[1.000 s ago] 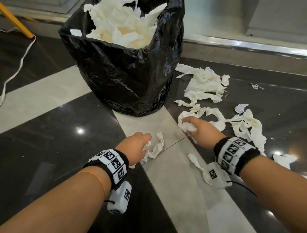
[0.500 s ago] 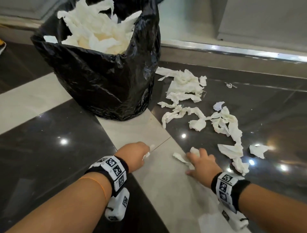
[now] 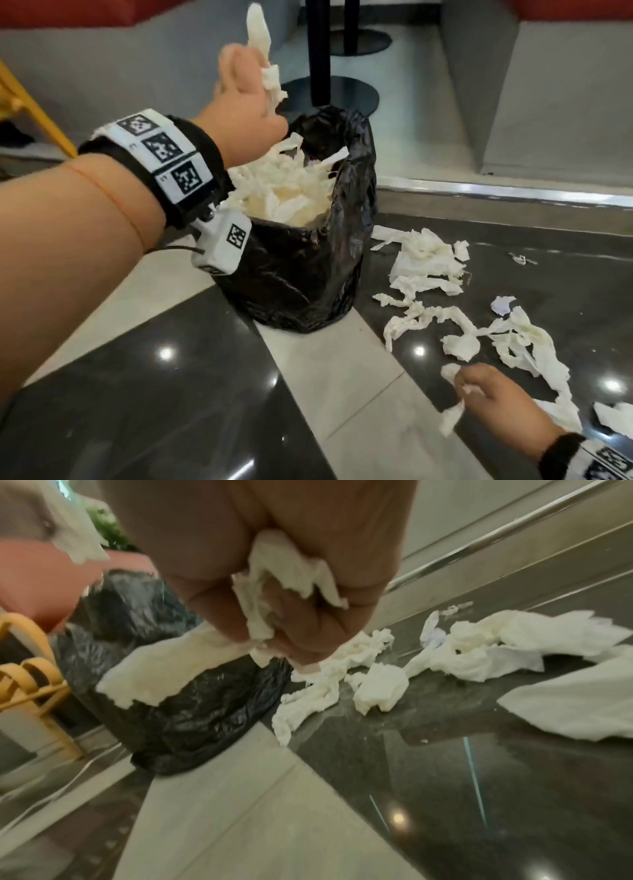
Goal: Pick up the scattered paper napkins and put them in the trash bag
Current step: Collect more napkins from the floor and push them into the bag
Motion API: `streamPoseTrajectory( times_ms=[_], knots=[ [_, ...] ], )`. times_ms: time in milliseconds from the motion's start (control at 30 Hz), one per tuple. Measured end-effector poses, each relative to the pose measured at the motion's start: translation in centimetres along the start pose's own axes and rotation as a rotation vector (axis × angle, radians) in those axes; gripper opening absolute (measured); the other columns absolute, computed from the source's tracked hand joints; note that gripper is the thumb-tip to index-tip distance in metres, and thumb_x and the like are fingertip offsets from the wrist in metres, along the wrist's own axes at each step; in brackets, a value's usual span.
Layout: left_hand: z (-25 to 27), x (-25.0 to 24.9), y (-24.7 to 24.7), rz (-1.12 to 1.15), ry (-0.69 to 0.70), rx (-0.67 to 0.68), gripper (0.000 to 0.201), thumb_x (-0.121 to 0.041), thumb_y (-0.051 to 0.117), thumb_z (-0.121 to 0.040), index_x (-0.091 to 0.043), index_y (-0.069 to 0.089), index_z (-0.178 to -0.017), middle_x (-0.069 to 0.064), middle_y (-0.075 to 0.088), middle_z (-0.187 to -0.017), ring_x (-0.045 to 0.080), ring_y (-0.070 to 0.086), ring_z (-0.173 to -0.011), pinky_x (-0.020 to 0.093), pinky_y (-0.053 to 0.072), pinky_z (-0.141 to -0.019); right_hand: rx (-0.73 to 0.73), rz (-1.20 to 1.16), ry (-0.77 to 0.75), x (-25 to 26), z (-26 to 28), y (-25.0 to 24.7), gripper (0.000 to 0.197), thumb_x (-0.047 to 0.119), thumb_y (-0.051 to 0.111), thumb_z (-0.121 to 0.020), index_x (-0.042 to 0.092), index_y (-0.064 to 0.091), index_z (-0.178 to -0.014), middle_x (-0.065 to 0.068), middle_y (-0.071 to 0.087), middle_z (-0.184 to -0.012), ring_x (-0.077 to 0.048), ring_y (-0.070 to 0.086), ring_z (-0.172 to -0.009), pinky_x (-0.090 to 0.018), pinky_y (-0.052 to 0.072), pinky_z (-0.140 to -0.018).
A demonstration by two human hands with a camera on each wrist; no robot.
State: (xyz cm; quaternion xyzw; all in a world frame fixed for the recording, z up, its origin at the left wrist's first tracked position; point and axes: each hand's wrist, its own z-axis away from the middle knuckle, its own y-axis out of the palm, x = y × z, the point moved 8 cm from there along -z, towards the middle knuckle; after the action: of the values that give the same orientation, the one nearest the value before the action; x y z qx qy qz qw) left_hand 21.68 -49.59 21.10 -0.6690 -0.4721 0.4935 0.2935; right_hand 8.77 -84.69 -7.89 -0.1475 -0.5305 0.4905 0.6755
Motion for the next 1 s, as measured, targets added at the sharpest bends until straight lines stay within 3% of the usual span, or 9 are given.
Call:
streamPoseTrajectory(
  times_ms=[100, 200, 267, 333, 467, 533, 667, 800, 1000],
  knots=[
    [-2.4, 2.4, 3.4, -0.253, -0.018, 0.247, 0.062, -0.003, 0.052, -0.078, -0.016, 0.021, -0.129, 0.013, 0.014, -0.138, 0.032, 0.038, -0.115, 0.039, 0.044, -0.089, -0.026, -0.013, 0.045, -1.0, 1.3, -2.2, 0.039, 0.005, 0.068, -0.073, 0.043, 0.058, -0.073, 0.008, 0.059, -0.087, 0.002, 0.050, -0.095, -0.015, 0.040, -0.077],
    [-1.9, 4.5, 9.9, -0.557, 0.033, 0.653, 0.091, -0.008, 0.070, -0.074, -0.016, 0.011, -0.144, 0.013, 0.019, -0.148, 0.034, 0.050, -0.113, 0.039, 0.047, -0.085, -0.140, 0.050, 0.152, -3.2, 2.4, -3.4, 0.016, 0.027, 0.070, -0.060, 0.039, 0.064, -0.070, 0.018, 0.061, -0.096, -0.001, 0.055, -0.094, -0.023, 0.041, -0.092],
    [-1.2, 5.8, 13.8, -0.709, 0.095, 0.889, 0.103, -0.015, 0.072, -0.077, -0.018, -0.002, -0.148, 0.013, 0.022, -0.153, 0.031, 0.047, -0.124, 0.037, 0.044, -0.095, -0.208, 0.108, 0.216, -7.5, 2.2, -3.6, 0.040, 0.025, 0.084, -0.045, 0.024, 0.071, -0.082, 0.015, 0.067, -0.107, -0.010, 0.061, -0.102, -0.014, 0.049, -0.084],
    [-1.9, 5.9, 15.7, -0.784, 0.170, 0.990, 0.094, -0.019, 0.064, -0.085, -0.021, -0.005, -0.148, 0.011, 0.025, -0.154, 0.030, 0.046, -0.128, 0.038, 0.042, -0.102, -0.282, 0.159, 0.249, -10.9, 2.1, -3.4, 0.058, 0.023, 0.095, -0.035, 0.014, 0.073, -0.089, 0.035, 0.056, -0.115, -0.005, 0.051, -0.113, 0.005, 0.042, -0.074],
    [-2.3, 6.2, 17.3, -1.025, 0.339, 1.215, 0.062, -0.022, 0.041, -0.095, -0.022, 0.009, -0.149, 0.011, 0.034, -0.150, 0.028, 0.042, -0.132, 0.038, 0.034, -0.108, -0.079, 0.345, 0.031, -8.5, 4.1, -4.5, 0.020, 0.068, 0.061, -0.062, 0.054, 0.063, -0.075, 0.022, 0.056, -0.094, 0.011, 0.047, -0.092, -0.009, 0.040, -0.090],
    [-1.8, 6.4, 17.4, -1.071, 0.327, 1.295, 0.070, -0.026, 0.045, -0.092, -0.025, 0.005, -0.149, 0.014, 0.041, -0.146, 0.028, 0.047, -0.125, 0.034, 0.040, -0.099, -0.019, 0.358, 0.143, -5.3, 5.1, -8.2, 0.018, 0.048, 0.063, -0.057, 0.056, 0.059, -0.074, 0.025, 0.059, -0.090, 0.013, 0.055, -0.080, -0.014, 0.051, -0.070],
    [-2.2, 6.2, 15.5, -0.847, 0.212, 1.267, 0.086, -0.031, 0.058, -0.089, -0.034, -0.004, -0.148, 0.013, 0.029, -0.152, 0.022, 0.049, -0.117, 0.021, 0.050, -0.081, -0.259, 0.156, 0.045, 7.1, 4.8, -15.1, 0.058, 0.009, 0.070, -0.055, 0.052, 0.057, -0.091, 0.028, 0.060, -0.102, 0.005, 0.063, -0.078, -0.008, 0.048, -0.057],
    [-4.4, 6.2, 10.9, -0.544, 0.059, 1.104, 0.088, -0.030, 0.068, -0.084, -0.048, 0.006, -0.143, 0.010, 0.033, -0.150, 0.026, 0.057, -0.102, 0.038, 0.057, -0.080, -0.256, -0.025, -0.081, 18.0, -0.4, -19.7, 0.057, 0.002, 0.061, -0.075, 0.047, 0.041, -0.104, -0.004, 0.059, -0.070, -0.022, 0.045, -0.045, -0.034, 0.038, -0.038],
    [-7.2, 5.4, 2.3, -0.492, 0.077, 0.636, 0.056, -0.026, 0.060, -0.088, -0.019, 0.038, -0.139, 0.010, 0.052, -0.137, 0.031, 0.052, -0.119, 0.039, 0.042, -0.099, -0.464, -0.094, -0.167, 31.0, -11.0, -20.7, 0.042, 0.004, 0.052, -0.083, 0.022, 0.031, -0.114, 0.006, 0.039, -0.072, -0.007, 0.041, -0.057, -0.015, 0.035, -0.047]
  ],
)
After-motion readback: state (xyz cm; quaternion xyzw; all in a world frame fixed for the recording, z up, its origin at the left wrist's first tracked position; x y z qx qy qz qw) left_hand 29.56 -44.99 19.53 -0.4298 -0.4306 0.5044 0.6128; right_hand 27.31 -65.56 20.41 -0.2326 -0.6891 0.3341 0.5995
